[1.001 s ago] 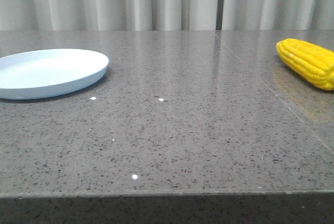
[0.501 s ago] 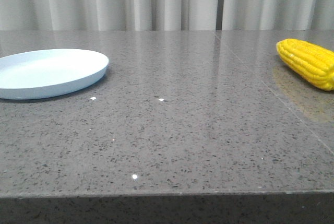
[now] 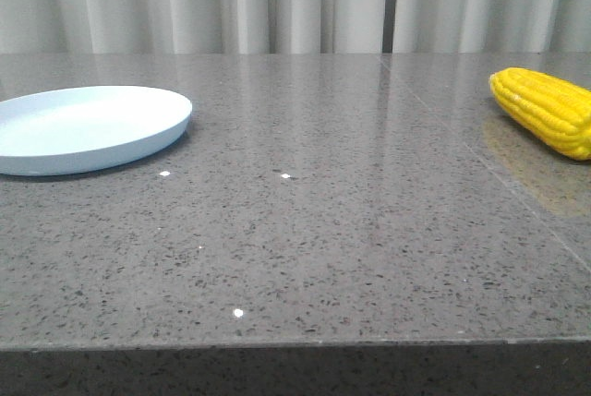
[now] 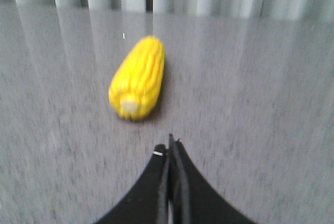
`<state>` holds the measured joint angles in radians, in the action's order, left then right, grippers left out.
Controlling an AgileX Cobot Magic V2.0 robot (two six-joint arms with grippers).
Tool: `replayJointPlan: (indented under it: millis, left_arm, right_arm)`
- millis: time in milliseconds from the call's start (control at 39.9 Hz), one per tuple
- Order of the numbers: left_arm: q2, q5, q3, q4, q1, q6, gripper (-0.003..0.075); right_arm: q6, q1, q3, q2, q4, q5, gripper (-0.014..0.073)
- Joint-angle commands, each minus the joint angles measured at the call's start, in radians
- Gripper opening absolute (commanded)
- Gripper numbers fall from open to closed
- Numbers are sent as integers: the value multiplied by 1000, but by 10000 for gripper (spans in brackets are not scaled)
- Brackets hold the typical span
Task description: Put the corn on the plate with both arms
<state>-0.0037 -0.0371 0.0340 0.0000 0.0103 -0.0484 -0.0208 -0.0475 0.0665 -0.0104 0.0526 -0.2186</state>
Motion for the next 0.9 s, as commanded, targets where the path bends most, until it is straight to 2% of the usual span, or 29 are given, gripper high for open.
replayJointPlan:
  millis: [0, 75, 175, 325, 451, 626, 676, 726, 801, 876]
  left_arm:
    - [-15, -62, 108, 116, 0, -3, -20]
    - [16, 16, 207, 230, 0, -3, -20]
    - [95, 116, 313, 260, 0, -3, -20]
    - [281, 262, 423, 260, 0, -3, -20]
    - [377, 277, 443, 260, 0, -3, -20]
    - [397, 272, 443, 255, 0, -3, -11]
    - [397, 272, 443, 255, 0, -3, 40]
    - [397, 272, 443, 255, 0, -3, 126]
    - [397, 272, 443, 248, 0, -3, 344]
    - [397, 272, 443, 248, 0, -3, 540]
  right_arm:
    - [-3, 5, 135, -12, 0, 36, -111]
    - [-3, 5, 235, 23, 0, -46, -111]
    - [-1, 5, 337, 123, 0, -150, -111]
    - [-1, 5, 435, 325, 1, -160, -111]
    - [-1, 5, 469, 431, 4, -159, -111]
    - [-1, 5, 468, 449, 8, -124, -83]
    - [-1, 5, 468, 449, 9, -116, -22]
    - [-1, 5, 468, 449, 9, -111, 62]
    - [-1, 5, 468, 449, 9, -105, 274]
    - [-1, 5, 466, 449, 9, -91, 430]
